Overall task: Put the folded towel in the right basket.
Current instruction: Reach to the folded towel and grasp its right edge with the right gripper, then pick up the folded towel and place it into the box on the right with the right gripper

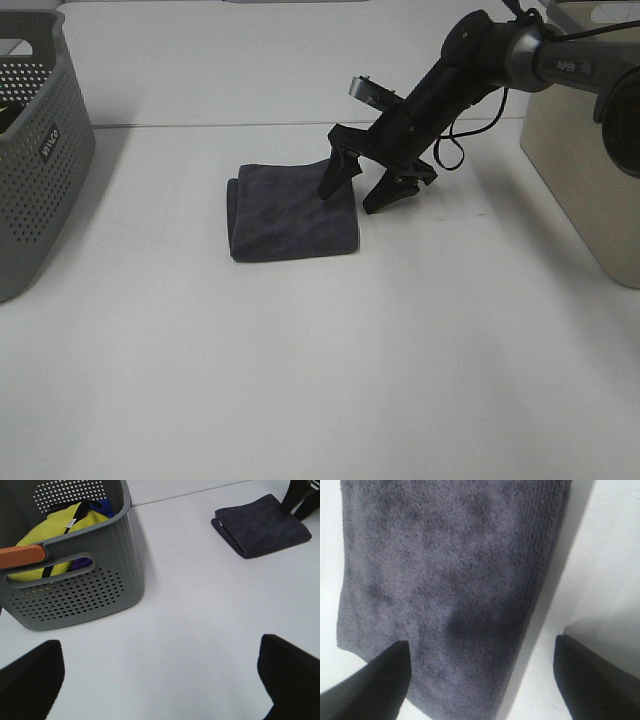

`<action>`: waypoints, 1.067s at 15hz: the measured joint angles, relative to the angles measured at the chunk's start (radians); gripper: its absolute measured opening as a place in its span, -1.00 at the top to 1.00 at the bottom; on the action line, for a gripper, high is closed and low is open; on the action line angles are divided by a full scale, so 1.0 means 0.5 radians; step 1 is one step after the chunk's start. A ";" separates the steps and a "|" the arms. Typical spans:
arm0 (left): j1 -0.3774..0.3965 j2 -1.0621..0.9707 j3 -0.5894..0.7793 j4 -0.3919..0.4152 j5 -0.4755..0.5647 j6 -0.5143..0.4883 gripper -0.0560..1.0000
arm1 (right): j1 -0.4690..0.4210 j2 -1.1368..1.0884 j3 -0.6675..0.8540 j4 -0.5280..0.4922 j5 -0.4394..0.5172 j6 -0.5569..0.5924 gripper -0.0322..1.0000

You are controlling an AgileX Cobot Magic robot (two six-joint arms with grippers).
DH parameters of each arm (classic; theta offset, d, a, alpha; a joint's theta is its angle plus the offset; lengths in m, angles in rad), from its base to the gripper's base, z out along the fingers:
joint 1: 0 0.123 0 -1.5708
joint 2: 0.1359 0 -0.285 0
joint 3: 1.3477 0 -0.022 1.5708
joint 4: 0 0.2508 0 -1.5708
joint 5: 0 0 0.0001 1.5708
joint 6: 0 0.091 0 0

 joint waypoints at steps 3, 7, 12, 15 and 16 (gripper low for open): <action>0.000 0.000 0.000 0.000 0.000 0.000 -0.97 | 0.008 0.040 0.000 0.128 -0.028 -0.054 -0.26; 0.000 0.000 0.000 0.000 0.000 0.000 -0.97 | 0.048 0.046 0.000 0.104 -0.070 -0.062 0.63; 0.000 0.000 0.000 0.000 0.000 0.000 -0.97 | 0.050 0.028 0.000 0.098 -0.068 -0.062 0.88; 0.000 0.000 0.000 0.000 0.000 0.000 -0.97 | 0.050 -0.148 0.000 0.050 -0.062 -0.062 0.88; 0.000 0.000 0.000 0.000 0.000 0.000 -0.97 | 0.050 -0.244 0.000 0.016 -0.056 -0.062 0.88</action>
